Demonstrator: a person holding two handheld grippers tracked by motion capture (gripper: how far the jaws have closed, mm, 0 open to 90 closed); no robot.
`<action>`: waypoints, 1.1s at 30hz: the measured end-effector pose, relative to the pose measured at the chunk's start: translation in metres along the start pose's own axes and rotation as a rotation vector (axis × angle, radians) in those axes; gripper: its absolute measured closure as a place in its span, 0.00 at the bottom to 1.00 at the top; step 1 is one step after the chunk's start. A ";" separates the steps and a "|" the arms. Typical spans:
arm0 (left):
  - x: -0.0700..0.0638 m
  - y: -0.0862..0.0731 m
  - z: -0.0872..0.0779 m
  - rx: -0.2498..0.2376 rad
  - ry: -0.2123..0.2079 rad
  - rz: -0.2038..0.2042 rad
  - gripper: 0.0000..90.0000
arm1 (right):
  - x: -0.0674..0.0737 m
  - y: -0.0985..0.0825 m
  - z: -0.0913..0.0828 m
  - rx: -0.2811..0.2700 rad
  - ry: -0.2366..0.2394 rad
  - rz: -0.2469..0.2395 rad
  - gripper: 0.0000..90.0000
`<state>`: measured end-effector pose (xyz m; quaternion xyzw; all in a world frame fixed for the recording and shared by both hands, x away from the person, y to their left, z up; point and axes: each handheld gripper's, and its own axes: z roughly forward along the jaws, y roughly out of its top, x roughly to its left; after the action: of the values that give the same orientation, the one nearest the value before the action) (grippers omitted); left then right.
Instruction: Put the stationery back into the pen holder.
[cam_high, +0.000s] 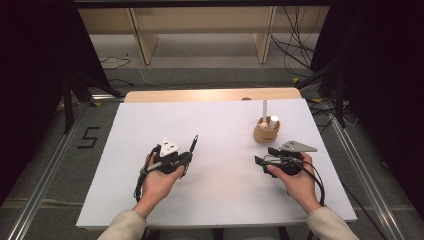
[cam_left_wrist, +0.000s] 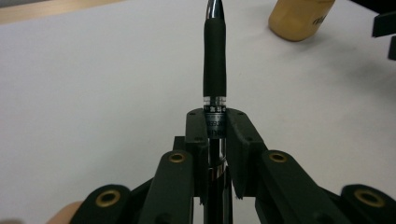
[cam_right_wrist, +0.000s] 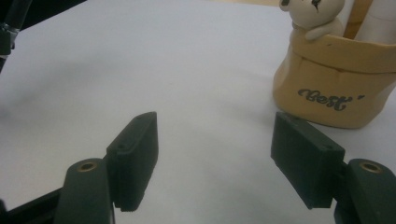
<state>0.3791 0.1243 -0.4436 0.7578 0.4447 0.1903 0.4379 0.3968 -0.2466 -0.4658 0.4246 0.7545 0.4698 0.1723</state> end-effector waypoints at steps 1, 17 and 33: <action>-0.002 0.001 0.000 -0.006 -0.004 0.005 0.89 | 0.001 0.001 0.001 -0.003 0.005 0.006 0.36; -0.026 0.005 0.016 -0.020 -0.041 0.080 0.88 | 0.027 0.013 0.017 -0.022 0.079 -0.003 0.37; -0.048 0.009 0.029 -0.049 -0.067 0.099 0.88 | 0.050 0.032 0.031 -0.067 0.145 0.008 0.37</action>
<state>0.3782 0.0678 -0.4468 0.7738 0.3871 0.1970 0.4610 0.4038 -0.1825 -0.4470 0.3865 0.7471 0.5252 0.1294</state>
